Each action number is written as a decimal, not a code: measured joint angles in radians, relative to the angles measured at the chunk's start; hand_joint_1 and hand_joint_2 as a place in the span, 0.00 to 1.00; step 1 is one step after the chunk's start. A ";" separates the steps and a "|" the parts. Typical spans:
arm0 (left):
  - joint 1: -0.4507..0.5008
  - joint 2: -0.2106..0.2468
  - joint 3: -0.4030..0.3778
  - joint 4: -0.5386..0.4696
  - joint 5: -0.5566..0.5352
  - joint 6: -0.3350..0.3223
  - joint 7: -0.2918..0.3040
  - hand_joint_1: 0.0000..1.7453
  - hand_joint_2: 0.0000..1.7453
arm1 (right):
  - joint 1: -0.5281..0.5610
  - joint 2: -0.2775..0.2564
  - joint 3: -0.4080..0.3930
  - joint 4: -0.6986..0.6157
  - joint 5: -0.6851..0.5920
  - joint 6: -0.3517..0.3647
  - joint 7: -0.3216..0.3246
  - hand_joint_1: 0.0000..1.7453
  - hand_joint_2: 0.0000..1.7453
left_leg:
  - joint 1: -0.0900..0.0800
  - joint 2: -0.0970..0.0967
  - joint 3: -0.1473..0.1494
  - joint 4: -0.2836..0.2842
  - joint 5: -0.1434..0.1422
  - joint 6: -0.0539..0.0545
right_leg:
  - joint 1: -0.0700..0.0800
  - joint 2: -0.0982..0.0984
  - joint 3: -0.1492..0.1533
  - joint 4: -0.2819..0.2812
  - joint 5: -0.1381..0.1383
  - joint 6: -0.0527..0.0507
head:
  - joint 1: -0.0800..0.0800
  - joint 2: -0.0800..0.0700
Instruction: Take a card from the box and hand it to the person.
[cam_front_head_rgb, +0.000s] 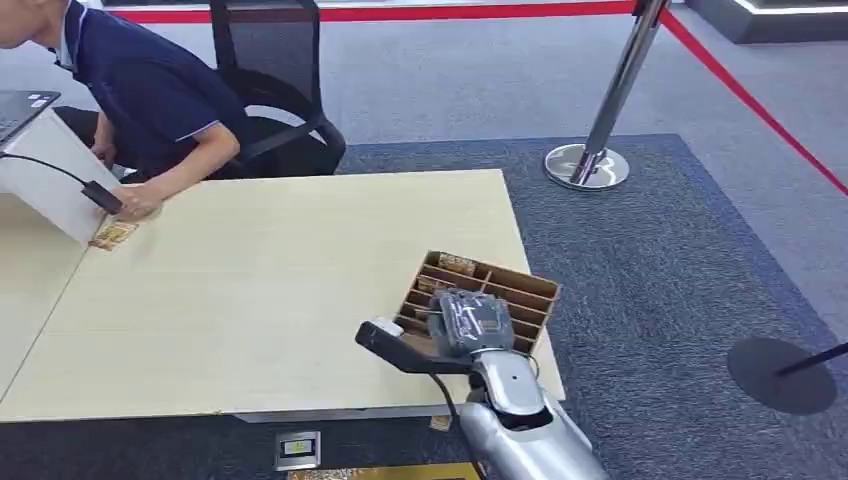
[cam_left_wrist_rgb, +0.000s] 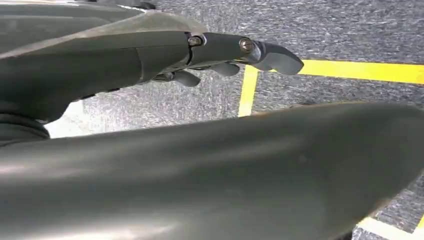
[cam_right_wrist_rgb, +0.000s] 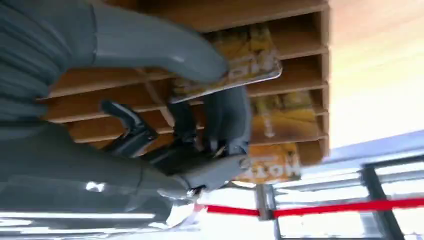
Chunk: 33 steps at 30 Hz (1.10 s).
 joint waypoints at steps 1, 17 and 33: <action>0.001 0.000 0.000 0.000 0.000 0.000 0.000 0.00 0.00 | 0.002 0.000 0.000 -0.002 0.001 -0.001 0.000 1.00 1.00 | 0.000 0.000 0.000 0.000 0.000 0.000 | 0.000 0.000 0.000 0.000 0.000 0.000 | 0.000 0.000; 0.005 0.000 0.000 0.000 0.002 0.000 -0.018 0.00 0.00 | 0.073 -0.030 0.022 -0.290 0.008 0.041 -0.035 1.00 1.00 | 0.000 0.000 -0.001 0.000 0.001 0.000 | 0.000 0.000 -0.001 0.000 0.002 0.000 | 0.000 0.000; -0.017 -0.005 -0.002 0.002 -0.023 -0.002 0.002 0.00 0.00 | -0.195 -0.024 0.112 -0.321 -0.145 0.060 -0.106 1.00 1.00 | 0.000 0.000 -0.004 0.000 0.007 -0.001 | 0.000 0.000 -0.004 0.001 0.007 -0.001 | 0.000 0.000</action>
